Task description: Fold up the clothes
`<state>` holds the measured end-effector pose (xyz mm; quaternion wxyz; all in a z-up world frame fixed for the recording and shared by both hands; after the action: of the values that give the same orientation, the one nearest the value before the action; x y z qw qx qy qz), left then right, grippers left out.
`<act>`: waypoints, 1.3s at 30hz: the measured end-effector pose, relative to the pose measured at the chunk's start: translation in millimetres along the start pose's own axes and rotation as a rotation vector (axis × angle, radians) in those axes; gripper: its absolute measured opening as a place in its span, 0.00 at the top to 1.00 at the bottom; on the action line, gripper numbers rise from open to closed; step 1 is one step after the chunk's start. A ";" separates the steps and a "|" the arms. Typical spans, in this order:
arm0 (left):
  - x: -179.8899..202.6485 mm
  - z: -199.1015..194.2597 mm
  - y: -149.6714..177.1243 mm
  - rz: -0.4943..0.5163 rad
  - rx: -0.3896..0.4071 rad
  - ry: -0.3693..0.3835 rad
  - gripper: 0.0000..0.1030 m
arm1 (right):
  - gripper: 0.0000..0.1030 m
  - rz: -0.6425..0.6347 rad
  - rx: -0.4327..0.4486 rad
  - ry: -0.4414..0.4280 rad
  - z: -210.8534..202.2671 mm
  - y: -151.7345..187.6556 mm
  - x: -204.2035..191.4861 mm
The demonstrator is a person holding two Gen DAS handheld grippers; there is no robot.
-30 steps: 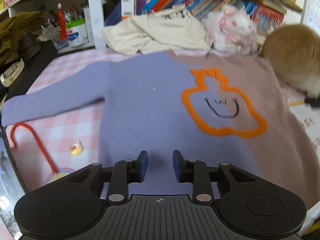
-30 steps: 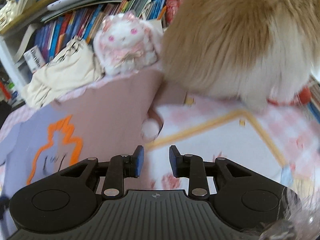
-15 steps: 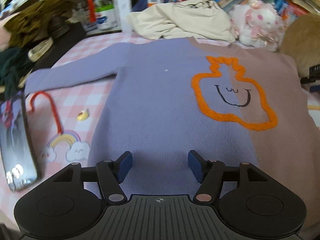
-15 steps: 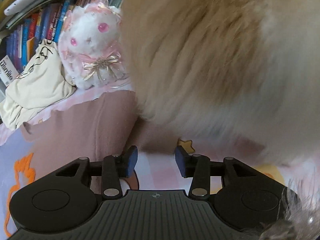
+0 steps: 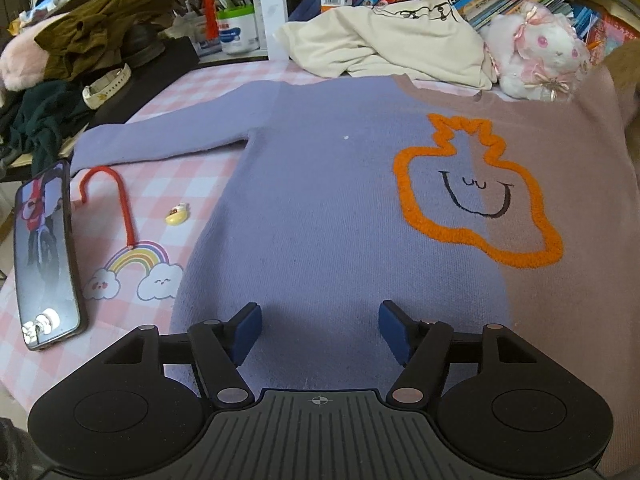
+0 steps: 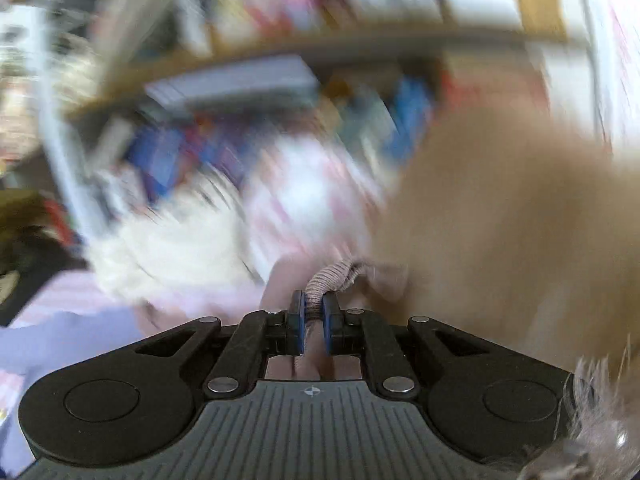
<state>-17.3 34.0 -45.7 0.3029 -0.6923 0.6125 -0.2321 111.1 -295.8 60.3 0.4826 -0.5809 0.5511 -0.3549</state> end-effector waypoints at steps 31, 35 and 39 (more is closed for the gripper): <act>-15.1 7.5 -1.8 0.093 0.017 0.144 0.23 | 0.89 -0.043 -0.097 0.623 -30.1 -33.0 103.5; -18.5 7.6 -3.7 0.102 0.016 0.168 0.23 | 0.78 -0.071 -0.093 0.675 -35.6 -31.7 94.2; -26.8 3.1 -8.9 0.080 0.053 0.180 0.23 | 0.66 -0.061 -0.007 0.680 -53.6 -38.5 82.8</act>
<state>-12.6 61.5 -40.3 0.2738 -0.6354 0.6579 -0.2972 83.6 -389.1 102.2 0.2581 -0.4472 0.6640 -0.5408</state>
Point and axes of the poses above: each gripper's, at about its wrist camera, not at the fingertips, and z roughly the way its jaws point, x to its right, y to its underside, the point moved 2 cm from there along z, roughly the way its jaws point, and after that the axes turned 7 degrees about x, right-handed, at the moved point
